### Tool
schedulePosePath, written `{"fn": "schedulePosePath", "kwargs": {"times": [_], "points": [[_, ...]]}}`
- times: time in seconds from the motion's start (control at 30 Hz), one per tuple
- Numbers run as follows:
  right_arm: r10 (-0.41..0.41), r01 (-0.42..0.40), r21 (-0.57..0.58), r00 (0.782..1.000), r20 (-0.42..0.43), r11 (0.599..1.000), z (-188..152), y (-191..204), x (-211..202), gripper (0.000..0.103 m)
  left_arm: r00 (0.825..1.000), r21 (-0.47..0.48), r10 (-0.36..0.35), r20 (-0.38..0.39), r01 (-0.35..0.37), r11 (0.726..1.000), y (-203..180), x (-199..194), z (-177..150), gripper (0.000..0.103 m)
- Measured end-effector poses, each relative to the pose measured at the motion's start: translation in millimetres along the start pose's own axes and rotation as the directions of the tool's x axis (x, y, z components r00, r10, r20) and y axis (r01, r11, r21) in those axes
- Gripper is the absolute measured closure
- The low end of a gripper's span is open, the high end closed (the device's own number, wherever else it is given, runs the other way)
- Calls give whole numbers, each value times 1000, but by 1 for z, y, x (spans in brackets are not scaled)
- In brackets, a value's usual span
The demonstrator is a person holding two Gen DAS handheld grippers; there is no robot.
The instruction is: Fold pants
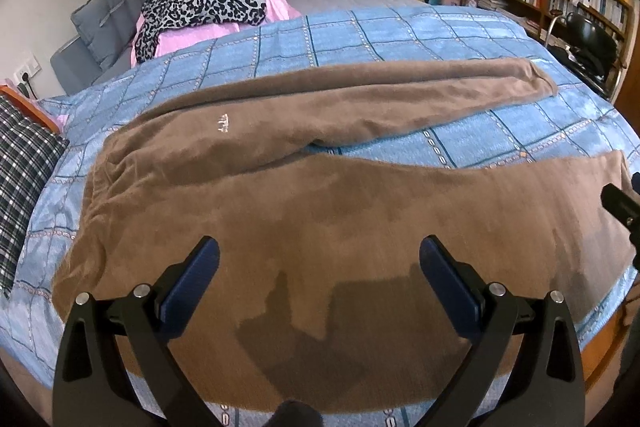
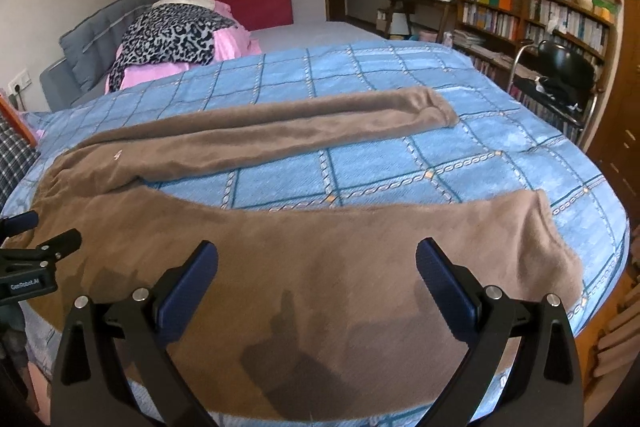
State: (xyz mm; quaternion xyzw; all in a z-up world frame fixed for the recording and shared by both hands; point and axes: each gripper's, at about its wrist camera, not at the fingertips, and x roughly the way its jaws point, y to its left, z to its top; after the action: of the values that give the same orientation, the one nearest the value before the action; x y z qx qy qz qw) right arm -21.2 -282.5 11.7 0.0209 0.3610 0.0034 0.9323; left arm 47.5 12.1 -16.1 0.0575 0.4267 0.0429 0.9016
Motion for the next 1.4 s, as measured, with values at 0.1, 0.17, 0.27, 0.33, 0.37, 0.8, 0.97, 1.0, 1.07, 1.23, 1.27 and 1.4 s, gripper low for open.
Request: {"fn": "schedulePosePath", "kwargs": {"times": [0.1, 0.17, 0.27, 0.33, 0.37, 0.8, 0.97, 1.0, 1.07, 1.23, 1.27, 1.4], "points": [[-1, 1, 11, 1000, 1, 1000, 6, -5, 5, 5, 1000, 5, 5, -7, -5, 1000, -1, 7, 5, 2], [-3, 3, 9, 1000, -7, 1000, 8, -6, 10, 5, 1000, 12, 10, -13, -10, 1000, -1, 13, 8, 2], [-21, 21, -7, 1000, -7, 1000, 16, -10, 21, 5, 1000, 3, 25, -14, -25, 1000, 4, 23, 17, 2], [-32, 32, -5, 999, -6, 999, 23, -16, 27, 5, 999, -10, 30, -15, -30, 999, 9, 28, 23, 2], [-38, 38, 0, 999, 0, 999, 29, -22, 31, 5, 999, -21, 36, -14, -36, 999, 13, 33, 29, 2], [-148, 150, 55, 988, -43, 987, 120, -109, 127, 5, 993, -96, 95, -65, -101, 990, 73, 106, 90, 2], [-175, 183, 89, 980, -90, 979, 155, -145, 180, 5, 988, -113, 99, -117, -112, 987, 96, 145, 109, 2], [-174, 185, 107, 979, -102, 977, 163, -155, 192, 5, 987, -112, 104, -122, -118, 987, 100, 151, 113, 2], [-170, 184, 135, 979, -112, 973, 173, -169, 210, 5, 984, -106, 126, -125, -139, 985, 107, 163, 121, 2], [-161, 189, 182, 975, -155, 965, 201, -205, 264, 5, 982, -110, 137, -132, -152, 982, 121, 192, 140, 2], [-156, 185, 191, 975, -161, 964, 203, -209, 269, 5, 981, -114, 139, -136, -155, 981, 124, 197, 143, 2], [-91, 148, 261, 972, -218, 954, 211, -219, 303, 5, 977, -116, 152, -147, -170, 979, 131, 218, 154, 2]]}}
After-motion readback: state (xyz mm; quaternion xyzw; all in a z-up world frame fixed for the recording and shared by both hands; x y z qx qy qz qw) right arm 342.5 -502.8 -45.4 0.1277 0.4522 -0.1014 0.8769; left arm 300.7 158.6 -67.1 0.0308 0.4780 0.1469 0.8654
